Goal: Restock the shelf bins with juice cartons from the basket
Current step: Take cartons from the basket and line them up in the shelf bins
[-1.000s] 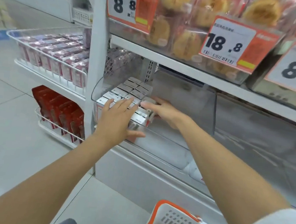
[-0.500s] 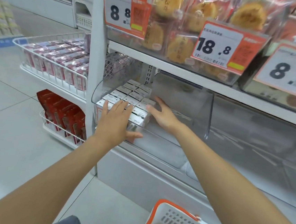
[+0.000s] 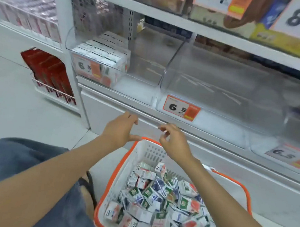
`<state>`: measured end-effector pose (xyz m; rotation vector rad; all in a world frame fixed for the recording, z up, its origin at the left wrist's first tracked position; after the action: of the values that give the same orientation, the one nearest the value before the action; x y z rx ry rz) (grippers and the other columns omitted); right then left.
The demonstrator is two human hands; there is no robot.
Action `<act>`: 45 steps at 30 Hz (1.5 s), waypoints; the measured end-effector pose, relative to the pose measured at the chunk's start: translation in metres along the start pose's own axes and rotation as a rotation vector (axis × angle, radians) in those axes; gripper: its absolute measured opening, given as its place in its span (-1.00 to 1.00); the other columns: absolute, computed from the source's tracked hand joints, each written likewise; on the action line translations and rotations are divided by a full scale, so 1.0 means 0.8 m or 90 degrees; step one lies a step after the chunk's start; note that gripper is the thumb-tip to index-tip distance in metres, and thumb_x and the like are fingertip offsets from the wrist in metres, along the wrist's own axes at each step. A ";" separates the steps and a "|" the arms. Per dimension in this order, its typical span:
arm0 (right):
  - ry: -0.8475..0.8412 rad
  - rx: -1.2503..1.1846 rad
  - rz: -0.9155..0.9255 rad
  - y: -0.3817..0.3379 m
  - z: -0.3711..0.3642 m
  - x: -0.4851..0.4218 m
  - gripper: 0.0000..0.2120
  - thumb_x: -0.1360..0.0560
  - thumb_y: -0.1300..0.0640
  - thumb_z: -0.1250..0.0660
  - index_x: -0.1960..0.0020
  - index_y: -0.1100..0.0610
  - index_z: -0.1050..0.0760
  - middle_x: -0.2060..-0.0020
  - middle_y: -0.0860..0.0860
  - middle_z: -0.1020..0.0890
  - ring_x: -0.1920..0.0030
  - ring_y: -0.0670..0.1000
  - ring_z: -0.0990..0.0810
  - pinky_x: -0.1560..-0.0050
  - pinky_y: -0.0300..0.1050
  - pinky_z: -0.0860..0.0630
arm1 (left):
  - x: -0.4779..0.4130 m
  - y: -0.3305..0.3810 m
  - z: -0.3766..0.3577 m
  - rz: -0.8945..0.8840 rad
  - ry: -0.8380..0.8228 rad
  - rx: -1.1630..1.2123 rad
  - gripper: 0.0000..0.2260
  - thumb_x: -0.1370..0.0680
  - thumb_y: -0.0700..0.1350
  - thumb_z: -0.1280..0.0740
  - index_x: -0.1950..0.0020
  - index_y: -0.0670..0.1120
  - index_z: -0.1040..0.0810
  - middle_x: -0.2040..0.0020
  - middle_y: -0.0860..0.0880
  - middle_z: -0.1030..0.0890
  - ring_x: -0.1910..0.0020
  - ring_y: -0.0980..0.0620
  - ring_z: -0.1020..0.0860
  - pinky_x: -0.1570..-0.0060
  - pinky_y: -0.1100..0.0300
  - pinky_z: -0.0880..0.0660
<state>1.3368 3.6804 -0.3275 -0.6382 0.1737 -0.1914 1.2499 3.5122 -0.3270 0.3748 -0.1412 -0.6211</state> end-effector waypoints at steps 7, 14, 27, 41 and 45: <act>-0.250 -0.132 -0.374 0.219 -0.102 0.167 -0.68 -0.52 0.26 -0.35 -0.27 0.17 -0.50 -0.17 0.11 -0.59 -0.03 0.08 -0.60 -0.10 0.01 -0.55 | 0.059 0.024 -0.174 0.043 -0.221 0.134 -0.52 -0.44 0.14 -0.46 -0.24 -0.03 -0.43 -0.20 -0.04 -0.47 -0.08 -0.02 -0.50 -0.10 0.09 -0.45; -0.366 -0.157 -0.400 0.250 -0.190 0.158 -0.38 -0.59 0.10 -0.29 -0.56 0.14 -0.11 -0.49 0.10 -0.29 -0.42 0.13 -0.34 -0.31 -0.13 -0.32 | 0.058 0.009 -0.232 0.098 -0.273 0.198 -0.51 -0.41 0.23 -0.44 -0.25 0.08 -0.43 -0.19 0.05 -0.46 0.02 0.10 -0.51 0.13 0.26 -0.41; -0.296 -0.200 -0.221 0.212 -0.150 0.123 -0.51 -0.37 0.06 -0.49 -0.28 0.00 -0.50 -0.13 -0.08 -0.59 -0.10 -0.07 -0.57 -0.07 -0.19 -0.49 | 0.047 0.065 -0.267 -0.057 -0.322 0.093 -0.26 -0.44 0.05 -0.49 -0.53 0.03 -0.21 -0.49 0.02 -0.32 -0.42 -0.05 -0.31 -0.38 0.04 -0.30; -0.447 -0.175 -0.387 0.250 -0.261 0.162 -0.29 -0.47 -0.05 -0.44 -0.51 0.15 -0.26 -0.41 0.11 -0.41 -0.36 0.12 -0.43 -0.34 -0.05 -0.36 | 0.073 -0.009 -0.280 0.364 -0.355 0.513 -0.51 -0.45 -0.13 -0.50 -0.30 -0.05 -0.37 -0.15 -0.06 -0.59 -0.04 -0.05 -0.60 0.18 0.14 -0.51; -0.404 -0.099 -0.327 0.250 -0.255 0.147 -0.52 -0.50 0.05 -0.43 -0.35 0.20 -0.46 -0.10 0.05 -0.47 -0.18 0.11 -0.51 -0.15 -0.12 -0.45 | 0.072 -0.016 -0.276 0.382 -0.322 0.554 -0.57 -0.47 -0.21 -0.46 -0.26 -0.02 -0.38 -0.02 -0.04 -0.66 0.11 -0.01 -0.66 0.23 0.14 -0.59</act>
<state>1.4307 3.6937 -0.6212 -0.8613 -0.5995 -0.4606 1.3421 3.5349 -0.5347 0.9621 -0.9908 -0.0093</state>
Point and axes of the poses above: each hand's wrist, its own x-axis away from the middle knuckle, its own z-axis out of the back of the hand, y = z × x, the point moved 6 cm from there along -x, towards the middle knuckle
